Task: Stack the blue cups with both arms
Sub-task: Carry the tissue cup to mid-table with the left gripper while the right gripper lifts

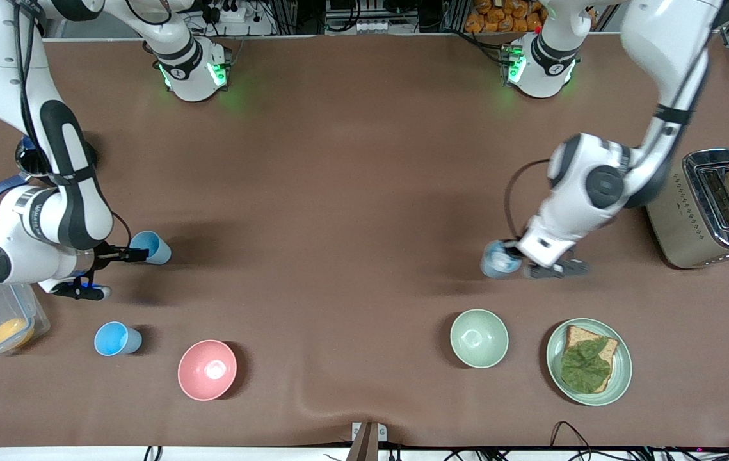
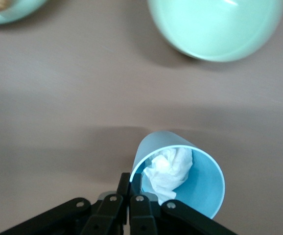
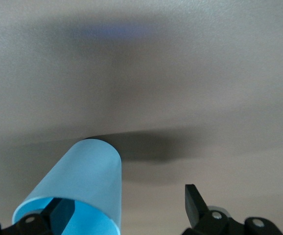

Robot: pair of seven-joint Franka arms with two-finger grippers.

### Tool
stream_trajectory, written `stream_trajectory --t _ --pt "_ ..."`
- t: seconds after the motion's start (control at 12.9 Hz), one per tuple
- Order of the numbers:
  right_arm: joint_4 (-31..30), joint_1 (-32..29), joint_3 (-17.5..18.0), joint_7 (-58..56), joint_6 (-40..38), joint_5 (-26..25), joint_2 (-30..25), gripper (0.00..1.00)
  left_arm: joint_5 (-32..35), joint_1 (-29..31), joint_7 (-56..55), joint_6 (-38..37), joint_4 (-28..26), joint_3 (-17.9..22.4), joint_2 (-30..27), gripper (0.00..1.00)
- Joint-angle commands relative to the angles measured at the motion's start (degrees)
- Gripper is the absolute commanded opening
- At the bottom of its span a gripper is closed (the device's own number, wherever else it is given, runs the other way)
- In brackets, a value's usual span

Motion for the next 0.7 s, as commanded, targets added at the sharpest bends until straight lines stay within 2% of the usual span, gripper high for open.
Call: stream_trajectory --t 0.0,0.08,0.31,0.47,0.62 --pt "-1.3 0.1 0.1 0.1 0.5 1.1 -1.4 0.26 0.0 -6.4 -13.6 -1.2 0.9 -3.8 0.1 0.0" --pt "-1.6 0.2 0.1 0.1 0.5 1.1 -1.6 0.0 0.4 -10.8 -18.5 -1.2 2.3 -3.7 1.4 0.0" --pt "-1.8 0.2 0.1 0.1 0.1 1.1 -1.9 0.0 1.4 -21.5 -33.8 -1.2 7.4 -3.6 6.5 0.0" --pt "-1.8 0.2 0.1 0.1 0.0 1.1 -1.9 0.0 2.9 -28.4 -40.3 -1.2 11.2 -2.3 10.8 0.0" --pt "-1.8 0.2 0.1 0.1 -0.1 1.1 -2.0 0.0 5.1 -32.4 -44.9 -1.2 14.6 -1.0 13.9 0.0"
